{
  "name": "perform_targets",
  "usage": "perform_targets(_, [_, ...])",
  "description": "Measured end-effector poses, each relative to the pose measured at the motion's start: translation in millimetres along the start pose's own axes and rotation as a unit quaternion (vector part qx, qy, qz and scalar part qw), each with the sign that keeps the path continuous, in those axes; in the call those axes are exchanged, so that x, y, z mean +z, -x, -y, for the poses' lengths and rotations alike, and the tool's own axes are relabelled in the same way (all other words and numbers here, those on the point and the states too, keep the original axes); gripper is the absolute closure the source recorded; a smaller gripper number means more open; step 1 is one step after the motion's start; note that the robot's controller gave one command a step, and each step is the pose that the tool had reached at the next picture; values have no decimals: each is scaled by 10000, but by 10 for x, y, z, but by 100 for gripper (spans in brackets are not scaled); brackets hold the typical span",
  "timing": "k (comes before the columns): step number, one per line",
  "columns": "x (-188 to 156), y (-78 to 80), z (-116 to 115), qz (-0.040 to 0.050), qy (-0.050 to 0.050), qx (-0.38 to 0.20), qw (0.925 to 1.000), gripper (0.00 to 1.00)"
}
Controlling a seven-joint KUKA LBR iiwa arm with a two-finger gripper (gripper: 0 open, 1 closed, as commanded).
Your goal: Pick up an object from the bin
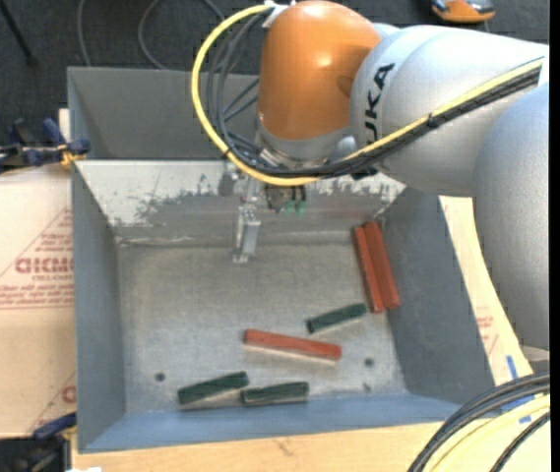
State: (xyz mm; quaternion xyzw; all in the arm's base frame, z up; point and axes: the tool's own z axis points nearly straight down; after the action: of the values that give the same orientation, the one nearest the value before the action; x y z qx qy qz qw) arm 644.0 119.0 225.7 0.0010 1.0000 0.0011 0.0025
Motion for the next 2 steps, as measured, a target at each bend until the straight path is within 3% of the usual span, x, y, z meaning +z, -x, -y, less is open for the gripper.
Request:
perform_targets(1, [1148,-71,804,-44,-28,-151,9999,0])
perform_targets(2, [1246,-738,1355,-40,-22,241,9997,0])
